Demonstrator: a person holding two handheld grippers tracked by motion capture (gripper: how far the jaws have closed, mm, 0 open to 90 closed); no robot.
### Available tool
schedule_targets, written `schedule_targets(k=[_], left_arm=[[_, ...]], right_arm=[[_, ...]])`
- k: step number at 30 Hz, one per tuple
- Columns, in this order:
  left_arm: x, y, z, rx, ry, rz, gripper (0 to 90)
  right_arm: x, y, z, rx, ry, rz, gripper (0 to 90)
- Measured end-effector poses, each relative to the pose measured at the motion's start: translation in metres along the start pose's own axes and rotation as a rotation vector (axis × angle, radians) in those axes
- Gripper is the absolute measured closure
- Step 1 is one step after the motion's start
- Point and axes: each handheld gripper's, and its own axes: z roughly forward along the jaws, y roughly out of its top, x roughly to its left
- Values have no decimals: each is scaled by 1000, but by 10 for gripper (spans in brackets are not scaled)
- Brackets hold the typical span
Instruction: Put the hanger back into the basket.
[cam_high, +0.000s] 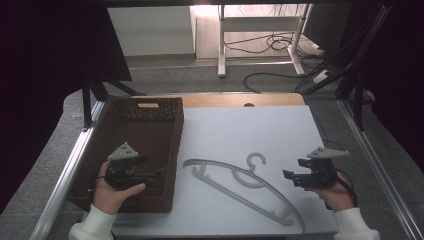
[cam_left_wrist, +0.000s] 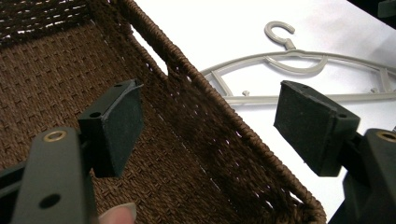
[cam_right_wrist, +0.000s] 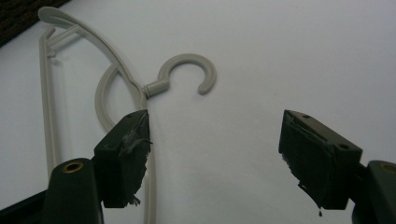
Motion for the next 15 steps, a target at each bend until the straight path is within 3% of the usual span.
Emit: schedule_targets(k=[15], left_arm=[[-2, -1, 1, 2, -11, 6, 230]], right_arm=[[-4, 0, -5, -7, -17, 18, 249]])
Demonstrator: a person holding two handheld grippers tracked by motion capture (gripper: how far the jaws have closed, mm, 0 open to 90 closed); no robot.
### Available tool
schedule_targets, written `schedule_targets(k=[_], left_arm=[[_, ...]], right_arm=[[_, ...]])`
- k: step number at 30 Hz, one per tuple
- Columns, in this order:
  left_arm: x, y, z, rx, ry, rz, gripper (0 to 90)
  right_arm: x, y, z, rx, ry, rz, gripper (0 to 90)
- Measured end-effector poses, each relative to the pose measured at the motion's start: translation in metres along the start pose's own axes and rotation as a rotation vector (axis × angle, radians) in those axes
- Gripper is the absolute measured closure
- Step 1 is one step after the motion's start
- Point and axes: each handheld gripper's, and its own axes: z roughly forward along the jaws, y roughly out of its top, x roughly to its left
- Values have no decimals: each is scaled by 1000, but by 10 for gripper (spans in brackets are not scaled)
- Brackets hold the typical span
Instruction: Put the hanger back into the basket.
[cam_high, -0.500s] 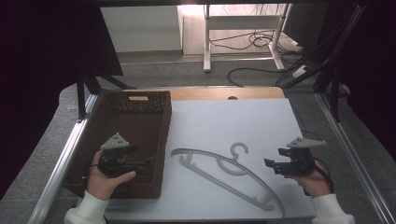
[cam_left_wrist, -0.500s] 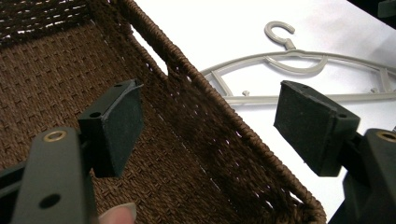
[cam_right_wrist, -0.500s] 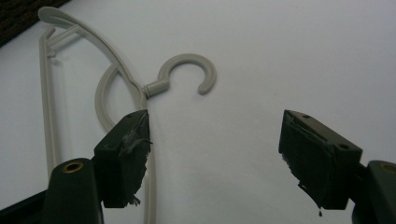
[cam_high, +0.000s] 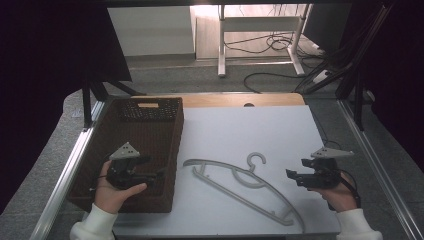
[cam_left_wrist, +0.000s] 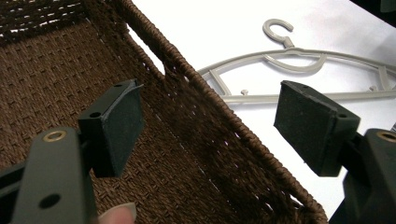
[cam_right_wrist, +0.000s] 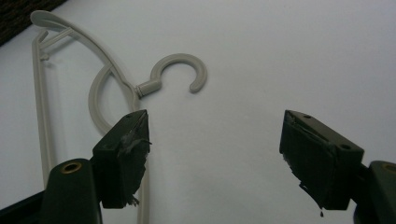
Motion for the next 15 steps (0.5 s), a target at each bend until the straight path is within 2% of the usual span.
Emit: schedule_targets(k=[9, 15], left_arm=[[0, -2, -5, -10, 3, 3, 231], [1, -4, -5, -2, 8, 1, 231]], right_arm=[[2, 4, 6, 4, -26, -2, 249], [2, 3, 8, 30, -18, -7, 280]])
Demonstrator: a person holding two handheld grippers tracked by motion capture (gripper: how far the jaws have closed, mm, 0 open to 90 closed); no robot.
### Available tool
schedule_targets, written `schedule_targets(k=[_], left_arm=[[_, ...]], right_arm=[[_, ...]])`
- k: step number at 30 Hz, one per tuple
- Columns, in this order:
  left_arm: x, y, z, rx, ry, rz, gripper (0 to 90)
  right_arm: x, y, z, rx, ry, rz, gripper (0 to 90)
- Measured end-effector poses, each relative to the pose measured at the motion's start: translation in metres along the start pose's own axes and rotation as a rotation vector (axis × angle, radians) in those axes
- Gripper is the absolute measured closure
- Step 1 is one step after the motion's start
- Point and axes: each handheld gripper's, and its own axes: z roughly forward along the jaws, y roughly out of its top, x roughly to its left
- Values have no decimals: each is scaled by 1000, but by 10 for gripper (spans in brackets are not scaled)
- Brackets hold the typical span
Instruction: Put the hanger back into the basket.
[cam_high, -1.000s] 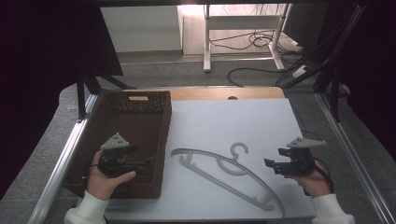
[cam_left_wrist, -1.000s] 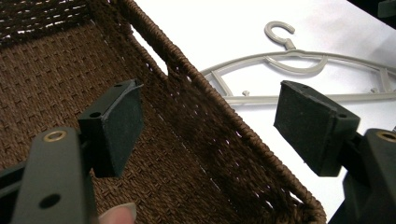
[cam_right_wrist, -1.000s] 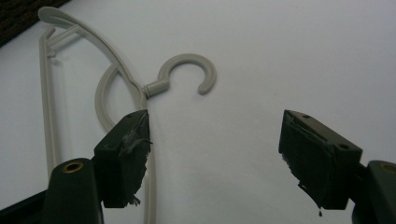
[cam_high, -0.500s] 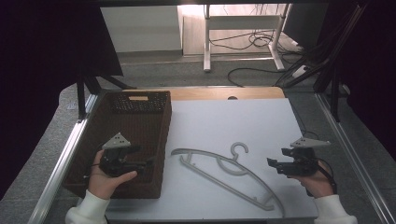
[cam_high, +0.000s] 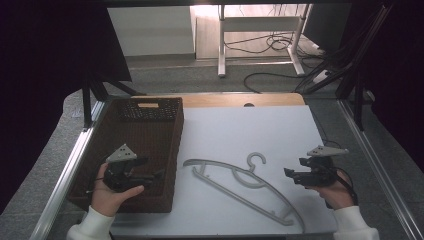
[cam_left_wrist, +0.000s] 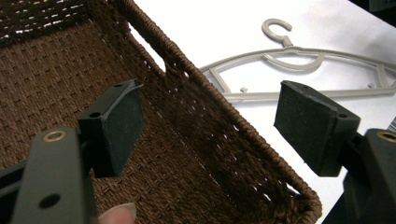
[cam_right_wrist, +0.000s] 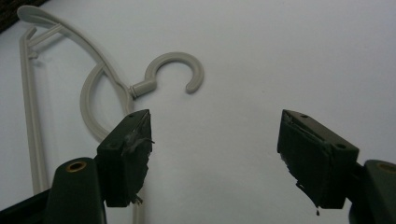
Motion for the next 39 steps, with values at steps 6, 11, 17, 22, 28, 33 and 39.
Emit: schedule_targets(k=[6, 11, 17, 22, 28, 33, 39], left_arm=[[-1, 1, 0, 2, 0, 4, 230], [-1, 2, -2, 3, 3, 5, 230], [-3, 2, -6, -7, 3, 11, 231], [-6, 1, -6, -6, -4, 22, 230], [-9, 2, -5, -7, -9, 32, 229], [-9, 2, -4, 0, -7, 30, 227], [-9, 1, -2, 3, -5, 28, 227]], right_arm=[[2, 1, 2, 27, 19, -12, 317], [5, 4, 4, 42, 26, -29, 342], [17, 21, 12, 88, 47, -93, 380], [26, 38, 18, 114, 71, -113, 396], [36, 56, 32, 149, 87, -138, 410], [39, 56, 41, 175, 91, -154, 414], [41, 43, 56, 229, 110, -168, 436]])
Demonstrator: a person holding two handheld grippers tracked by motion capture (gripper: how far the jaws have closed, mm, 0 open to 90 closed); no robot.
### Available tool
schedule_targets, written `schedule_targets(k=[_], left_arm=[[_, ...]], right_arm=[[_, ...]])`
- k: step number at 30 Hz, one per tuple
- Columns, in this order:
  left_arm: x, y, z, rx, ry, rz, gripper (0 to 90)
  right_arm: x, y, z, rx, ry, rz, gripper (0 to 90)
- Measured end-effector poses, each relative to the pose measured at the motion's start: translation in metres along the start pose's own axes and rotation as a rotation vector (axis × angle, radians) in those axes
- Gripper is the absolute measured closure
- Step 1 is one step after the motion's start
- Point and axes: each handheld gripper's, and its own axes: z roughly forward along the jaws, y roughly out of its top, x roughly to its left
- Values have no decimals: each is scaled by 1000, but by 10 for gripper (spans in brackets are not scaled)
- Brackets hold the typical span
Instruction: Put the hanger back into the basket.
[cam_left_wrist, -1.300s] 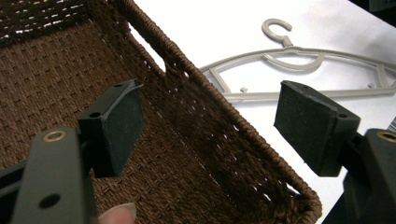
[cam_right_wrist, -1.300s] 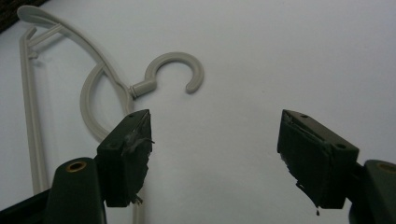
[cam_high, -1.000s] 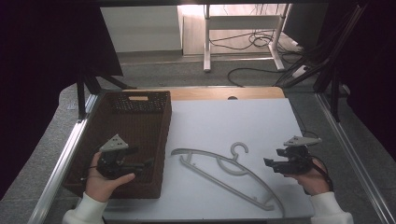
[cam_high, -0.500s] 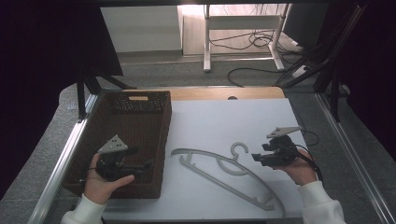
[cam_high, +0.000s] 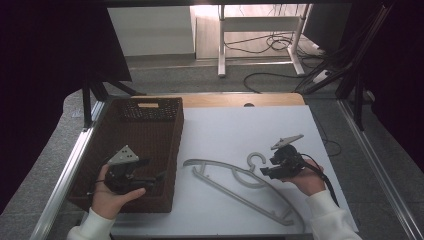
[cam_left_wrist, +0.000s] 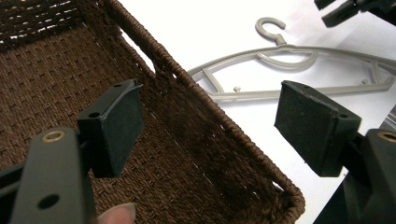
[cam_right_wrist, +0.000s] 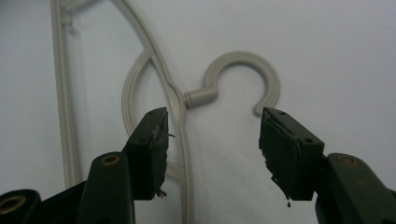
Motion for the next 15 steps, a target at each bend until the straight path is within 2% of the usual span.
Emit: schedule_targets(k=[9, 15], left_arm=[[0, 0, 1, 2, 2, 3, 226], [0, -1, 1, 4, 2, 3, 224]], right_arm=[[5, -3, 12, 47, 14, -14, 446], [13, -3, 17, 59, 38, -49, 453]])
